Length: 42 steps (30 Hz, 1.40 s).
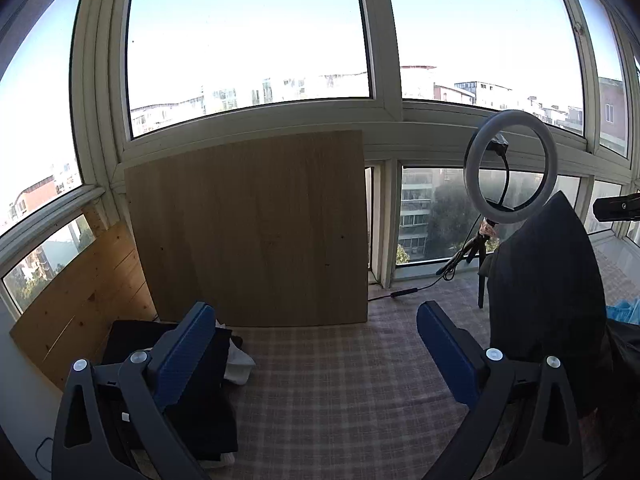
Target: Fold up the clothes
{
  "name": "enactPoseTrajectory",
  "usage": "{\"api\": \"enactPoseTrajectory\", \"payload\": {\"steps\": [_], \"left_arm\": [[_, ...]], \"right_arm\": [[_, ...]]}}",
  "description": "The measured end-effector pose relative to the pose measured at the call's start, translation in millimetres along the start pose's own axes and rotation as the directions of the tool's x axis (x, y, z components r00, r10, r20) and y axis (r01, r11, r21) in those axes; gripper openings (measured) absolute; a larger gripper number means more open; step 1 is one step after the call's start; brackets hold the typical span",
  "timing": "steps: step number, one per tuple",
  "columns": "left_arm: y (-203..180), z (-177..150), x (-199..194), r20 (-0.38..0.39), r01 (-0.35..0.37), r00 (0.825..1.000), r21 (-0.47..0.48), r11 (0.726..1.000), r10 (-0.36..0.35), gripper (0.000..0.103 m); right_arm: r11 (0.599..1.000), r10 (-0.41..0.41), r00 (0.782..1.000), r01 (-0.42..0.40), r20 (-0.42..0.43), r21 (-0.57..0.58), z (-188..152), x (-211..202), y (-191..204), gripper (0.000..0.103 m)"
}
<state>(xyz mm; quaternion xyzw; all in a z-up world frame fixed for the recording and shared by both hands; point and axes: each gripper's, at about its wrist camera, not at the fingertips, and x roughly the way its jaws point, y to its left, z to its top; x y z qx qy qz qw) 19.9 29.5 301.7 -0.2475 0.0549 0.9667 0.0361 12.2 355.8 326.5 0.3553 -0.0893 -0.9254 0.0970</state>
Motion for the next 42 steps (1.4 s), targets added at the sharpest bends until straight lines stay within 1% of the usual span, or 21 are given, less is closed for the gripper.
{"api": "enactPoseTrajectory", "payload": {"steps": [2,3,6,8,11,13,15,17,20,22,24,25,26,27,28,30,32,35,37,40,42], "left_arm": [[-2,-13,9,-0.038,0.013,0.999,0.033,0.999,-0.012,0.101],[-5,-19,14,-0.058,0.025,0.998,0.049,0.999,-0.022,0.101],[-31,-42,38,-0.147,0.114,0.984,0.073,0.991,-0.102,0.101],[-60,-63,56,-0.236,0.215,0.953,0.081,0.973,-0.190,0.101],[-107,-99,75,-0.360,0.349,0.886,0.107,0.931,-0.291,0.101],[-130,-120,81,-0.413,0.387,0.860,0.144,0.911,-0.300,0.101],[-146,-137,85,-0.441,0.412,0.843,0.163,0.897,-0.307,0.101],[-160,-151,92,-0.462,0.437,0.830,0.189,0.879,-0.313,0.101],[-187,-173,105,-0.474,0.418,0.842,0.274,0.866,-0.257,0.101],[-206,-184,119,-0.508,0.454,0.817,0.280,0.846,-0.271,0.101],[-224,-192,134,-0.542,0.488,0.791,0.278,0.827,-0.284,0.096],[-231,-191,141,-0.537,0.474,0.801,0.302,0.827,-0.263,0.076],[-238,-191,149,-0.532,0.459,0.812,0.326,0.826,-0.241,0.046],[-242,-189,156,-0.527,0.445,0.820,0.339,0.829,-0.225,0.032],[-236,-180,160,-0.527,0.444,0.816,0.309,0.841,-0.238,0.016],[-209,-152,161,-0.526,0.487,0.781,0.174,0.856,-0.338,0.012],[-176,-119,151,-0.480,0.470,0.798,0.117,0.875,-0.365,0.011],[-121,-68,122,-0.360,0.423,0.859,0.097,0.901,-0.364,0.011],[-91,-47,109,-0.316,0.401,0.877,0.069,0.913,-0.362,0.015],[-65,-36,110,-0.341,0.385,0.872,0.038,0.922,-0.350,0.023],[-57,-48,110,-0.384,0.383,0.856,0.022,0.923,-0.346,0.025]], "right_arm": [[0.999,-0.040,0.999,0.041,-0.010,0.032,-25,0,-21,0.038],[0.996,-0.059,0.998,0.060,-0.018,0.074,-40,-3,-41,0.047],[0.974,-0.112,0.992,0.121,-0.057,0.192,-87,-11,-95,0.056],[0.951,-0.147,0.981,0.176,-0.128,0.256,-127,-4,-122,0.056],[0.902,-0.187,0.953,0.262,-0.238,0.342,-188,7,-162,0.056],[0.866,-0.191,0.935,0.304,-0.298,0.398,-225,14,-185,0.056],[0.864,-0.176,0.943,0.286,-0.283,0.414,-239,25,-183,0.056],[0.887,-0.202,0.935,0.300,-0.290,0.351,-237,43,-175,0.056],[0.918,-0.257,0.914,0.332,-0.314,0.218,-227,73,-161,0.056],[0.923,-0.261,0.901,0.338,-0.347,0.182,-224,93,-162,0.058],[0.918,-0.214,0.892,0.323,-0.398,0.230,-230,113,-178,0.058],[0.914,-0.190,0.886,0.317,-0.423,0.254,-233,123,-185,0.058],[0.910,-0.180,0.884,0.316,-0.432,0.268,-232,129,-192,0.058],[0.908,-0.193,0.887,0.324,-0.420,0.267,-224,128,-196,0.058],[0.905,-0.207,0.889,0.333,-0.407,0.266,-217,126,-200,0.058],[0.899,-0.235,0.894,0.349,-0.382,0.264,-201,124,-208,0.054],[0.893,-0.262,0.897,0.365,-0.356,0.264,-186,121,-217,0.053],[0.883,-0.302,0.899,0.390,-0.317,0.263,-163,117,-229,0.053],[0.875,-0.329,0.899,0.405,-0.291,0.264,-148,114,-237,0.053],[0.864,-0.368,0.896,0.429,-0.250,0.265,-125,110,-250,0.053],[0.885,-0.326,0.918,0.381,-0.226,0.270,-125,110,-241,0.054]]}}
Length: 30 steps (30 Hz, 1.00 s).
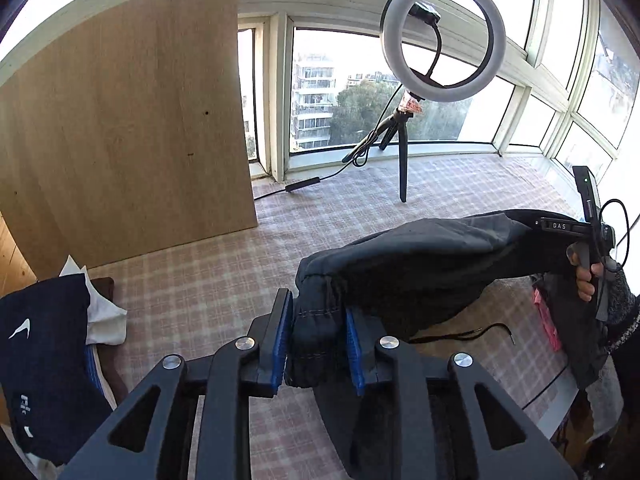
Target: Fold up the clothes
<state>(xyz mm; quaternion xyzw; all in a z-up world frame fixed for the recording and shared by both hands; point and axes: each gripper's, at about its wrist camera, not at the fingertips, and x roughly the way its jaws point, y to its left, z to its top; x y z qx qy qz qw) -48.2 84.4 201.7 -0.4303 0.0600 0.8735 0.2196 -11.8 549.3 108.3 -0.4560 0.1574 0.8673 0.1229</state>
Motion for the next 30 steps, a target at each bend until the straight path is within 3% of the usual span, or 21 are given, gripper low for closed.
{"api": "enactPoseTrajectory", "payload": {"steps": [5,8,11,14,16,19,23,24,25,26,28,30], "left_arm": [[14,-47,9,-0.061,-0.017,0.998,-0.029,0.999,0.016,0.036],[21,-70,14,-0.105,-0.027,0.994,-0.056,0.998,0.021,0.037],[19,-87,22,-0.132,-0.043,0.991,-0.026,0.999,0.039,0.051],[19,-97,29,-0.158,-0.021,0.987,-0.023,1.000,0.018,0.051],[18,-102,33,-0.172,0.009,0.985,-0.020,1.000,-0.012,0.051],[16,-101,49,-0.212,0.015,0.977,-0.007,1.000,-0.016,0.051],[13,-65,69,-0.173,-0.060,0.983,0.033,0.998,0.065,0.051],[13,-56,71,-0.162,-0.052,0.985,0.023,0.998,0.056,0.051],[11,-50,72,-0.156,-0.037,0.987,0.026,0.999,0.041,0.051],[8,-49,72,-0.152,-0.028,0.988,0.042,0.999,0.034,0.051],[8,-45,77,-0.154,-0.017,0.988,0.047,0.999,0.024,0.054],[11,-42,86,-0.163,-0.011,0.987,0.039,0.999,0.017,0.058]], "right_arm": [[0.995,0.029,0.999,-0.030,-0.014,-0.091,-41,-13,30,0.054],[0.984,0.119,0.993,-0.119,-0.015,-0.135,-76,-31,56,0.054],[0.954,0.232,0.970,-0.242,-0.073,-0.177,-122,-33,92,0.054],[0.911,0.303,0.929,-0.347,-0.210,-0.221,-157,-5,138,0.054],[0.898,0.295,0.920,-0.360,-0.259,-0.254,-164,20,165,0.054],[0.903,0.241,0.920,-0.330,-0.310,-0.276,-147,60,194,0.053],[0.941,0.140,0.984,-0.166,-0.109,-0.295,-55,74,205,0.051],[0.948,0.125,0.988,-0.146,-0.088,-0.284,-36,75,204,0.051],[0.950,0.136,0.983,-0.163,-0.120,-0.264,-25,76,202,0.051],[0.948,0.150,0.980,-0.180,-0.132,-0.261,-22,71,199,0.051],[0.928,0.191,0.977,-0.210,-0.092,-0.308,-38,43,191,0.051],[0.912,0.211,0.971,-0.236,-0.109,-0.336,-60,38,195,0.051]]}}
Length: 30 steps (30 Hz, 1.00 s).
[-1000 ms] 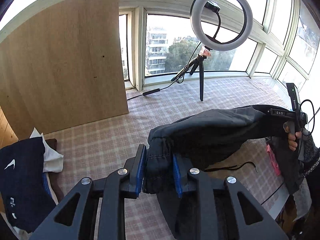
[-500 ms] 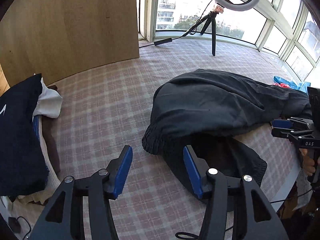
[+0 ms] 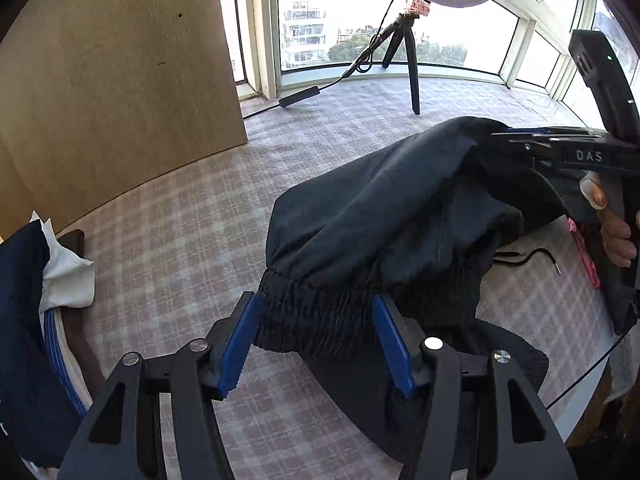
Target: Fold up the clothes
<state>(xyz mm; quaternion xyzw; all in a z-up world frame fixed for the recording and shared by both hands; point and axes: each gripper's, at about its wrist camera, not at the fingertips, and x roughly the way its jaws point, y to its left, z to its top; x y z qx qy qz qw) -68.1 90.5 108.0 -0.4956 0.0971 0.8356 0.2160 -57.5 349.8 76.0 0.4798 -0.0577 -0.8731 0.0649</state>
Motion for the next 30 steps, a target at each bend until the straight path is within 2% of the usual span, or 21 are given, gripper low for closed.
{"api": "enactPoseTrajectory", "payload": {"steps": [4,9,10,13,14,15,16,18,20,22,26,29,30], "left_arm": [[6,9,16,-0.016,0.015,1.000,-0.016,1.000,-0.015,0.056],[13,20,35,-0.036,0.034,0.999,-0.036,0.999,-0.035,0.040],[14,23,38,-0.039,0.036,0.999,-0.040,0.999,-0.038,0.035],[16,37,37,-0.035,0.035,0.999,-0.047,0.998,-0.037,0.034],[17,37,30,-0.023,0.031,0.999,-0.038,0.999,-0.032,0.034],[17,38,24,-0.011,0.027,1.000,-0.030,0.999,-0.027,0.034],[18,37,17,0.002,0.025,1.000,-0.021,0.999,-0.025,0.035],[23,29,-2,0.028,0.032,0.999,-0.001,0.999,-0.032,0.040],[24,19,-21,0.053,0.067,0.996,0.022,0.998,-0.068,0.056],[23,3,-40,0.068,0.112,0.991,0.042,0.993,-0.115,0.065],[1,-30,-64,0.091,0.110,0.988,0.161,0.981,-0.126,0.063],[-18,-46,-67,0.045,0.234,0.968,0.212,0.949,-0.248,0.064],[-26,-51,-64,0.038,0.235,0.968,0.221,0.946,-0.249,0.064]], "right_arm": [[0.998,0.048,0.996,-0.052,-0.072,-0.046,-37,18,29,0.053],[0.988,0.104,0.981,-0.121,-0.164,-0.097,-84,41,65,0.053],[0.987,0.091,0.981,-0.111,-0.172,-0.115,-88,47,71,0.053],[0.978,-0.058,0.989,0.029,-0.135,-0.204,-75,69,86,0.054],[0.974,-0.089,0.988,0.059,-0.127,-0.218,-71,73,87,0.050],[0.976,-0.091,0.987,0.062,-0.129,-0.210,-65,74,84,0.030],[0.981,-0.067,0.989,0.042,-0.128,-0.191,-59,71,78,0.022],[0.990,0.048,0.993,-0.062,-0.111,-0.125,-48,47,60,0.012],[0.991,0.112,0.991,-0.117,-0.076,-0.069,-35,12,41,0.010],[0.989,0.136,0.988,-0.140,-0.068,-0.051,-32,-17,34,0.009],[0.986,0.153,0.985,-0.157,-0.076,-0.049,-34,-72,30,0.008],[0.984,0.166,0.983,-0.170,-0.082,-0.047,-37,-112,28,0.008],[0.985,0.167,0.982,-0.170,-0.082,-0.030,-38,-122,23,0.008]]}}
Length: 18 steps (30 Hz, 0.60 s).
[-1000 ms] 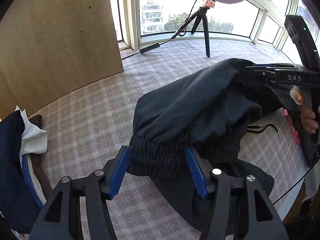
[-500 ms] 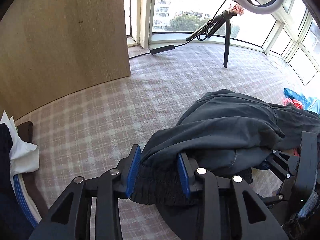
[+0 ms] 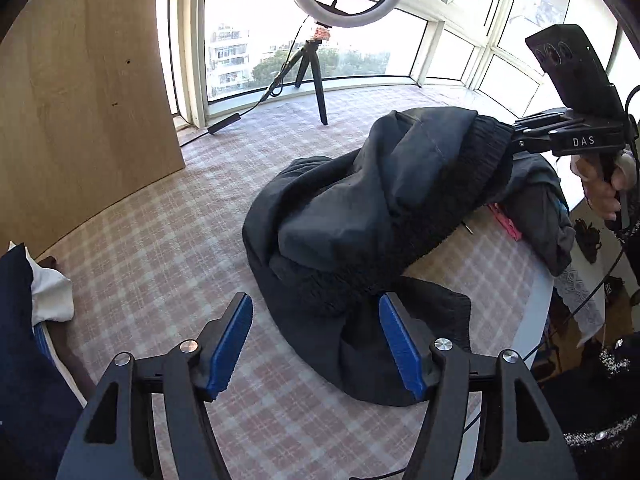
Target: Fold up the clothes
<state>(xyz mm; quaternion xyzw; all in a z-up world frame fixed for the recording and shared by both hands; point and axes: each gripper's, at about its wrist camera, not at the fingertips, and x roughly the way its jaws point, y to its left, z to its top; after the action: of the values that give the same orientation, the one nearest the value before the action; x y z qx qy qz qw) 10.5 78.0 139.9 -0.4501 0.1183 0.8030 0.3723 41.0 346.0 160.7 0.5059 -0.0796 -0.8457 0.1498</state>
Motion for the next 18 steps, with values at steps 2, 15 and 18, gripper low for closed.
{"api": "enactPoseTrajectory", "payload": {"steps": [2,15,18], "left_arm": [[-22,-7,16,-0.015,0.029,1.000,0.054,0.998,-0.028,0.064],[-129,20,122,-0.058,0.207,0.978,0.109,0.972,-0.202,0.064],[-147,35,135,-0.053,0.215,0.976,0.117,0.970,-0.210,0.060]], "right_arm": [[0.997,-0.007,1.000,0.006,0.012,0.083,-6,-11,-19,0.008],[0.951,-0.121,0.985,0.080,0.122,0.299,-7,-88,-75,0.007],[0.941,-0.150,0.980,0.099,0.134,0.324,-13,-102,-86,0.007]]}}
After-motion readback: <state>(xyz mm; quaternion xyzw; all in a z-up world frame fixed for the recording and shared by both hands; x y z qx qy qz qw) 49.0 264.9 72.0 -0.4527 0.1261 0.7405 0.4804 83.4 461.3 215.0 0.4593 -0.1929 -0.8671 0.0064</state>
